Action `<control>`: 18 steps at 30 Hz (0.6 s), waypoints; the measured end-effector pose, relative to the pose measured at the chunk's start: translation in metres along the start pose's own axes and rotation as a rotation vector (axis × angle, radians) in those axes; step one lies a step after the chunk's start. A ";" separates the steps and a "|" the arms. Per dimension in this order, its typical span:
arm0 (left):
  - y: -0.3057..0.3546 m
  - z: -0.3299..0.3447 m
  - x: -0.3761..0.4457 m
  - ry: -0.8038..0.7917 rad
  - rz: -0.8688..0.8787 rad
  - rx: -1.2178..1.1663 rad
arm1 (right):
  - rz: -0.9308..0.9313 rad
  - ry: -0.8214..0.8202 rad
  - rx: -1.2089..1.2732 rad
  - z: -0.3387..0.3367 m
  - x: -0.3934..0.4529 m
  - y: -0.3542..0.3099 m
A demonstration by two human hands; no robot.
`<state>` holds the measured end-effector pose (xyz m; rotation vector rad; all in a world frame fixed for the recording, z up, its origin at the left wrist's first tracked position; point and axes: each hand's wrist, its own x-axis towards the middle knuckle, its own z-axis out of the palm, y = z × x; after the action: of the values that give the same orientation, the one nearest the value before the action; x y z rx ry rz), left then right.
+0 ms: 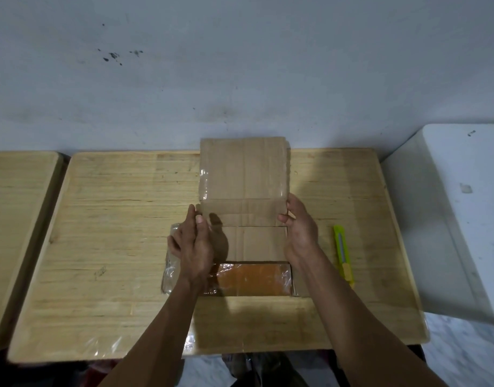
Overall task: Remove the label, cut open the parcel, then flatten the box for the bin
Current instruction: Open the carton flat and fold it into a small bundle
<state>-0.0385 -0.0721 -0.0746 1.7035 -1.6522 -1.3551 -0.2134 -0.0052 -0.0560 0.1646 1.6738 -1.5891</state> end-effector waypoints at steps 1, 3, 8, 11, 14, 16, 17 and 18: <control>-0.003 -0.001 0.002 0.004 0.006 -0.026 | -0.008 -0.002 0.056 -0.004 -0.002 0.000; -0.010 -0.006 0.008 0.020 -0.027 -0.128 | -0.035 -0.049 0.123 -0.015 -0.004 0.001; 0.000 -0.026 0.002 -0.103 -0.063 -0.472 | 0.062 -0.190 0.092 -0.042 -0.007 -0.006; -0.002 -0.037 -0.001 -0.235 -0.135 -0.634 | 0.076 -0.264 -0.005 -0.054 -0.012 -0.005; -0.006 -0.043 -0.002 -0.265 -0.114 -0.550 | 0.024 -0.330 -0.157 -0.061 -0.022 -0.001; -0.009 -0.047 -0.002 -0.283 -0.038 -0.448 | -0.017 -0.370 -0.263 -0.061 -0.030 0.001; -0.010 -0.049 -0.002 -0.325 -0.009 -0.408 | -0.037 -0.389 -0.303 -0.059 -0.034 0.000; -0.011 -0.051 -0.002 -0.358 0.026 -0.366 | -0.048 -0.412 -0.334 -0.058 -0.038 -0.001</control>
<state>0.0101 -0.0841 -0.0606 1.2805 -1.4708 -1.8988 -0.2146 0.0617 -0.0381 -0.3535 1.5890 -1.2475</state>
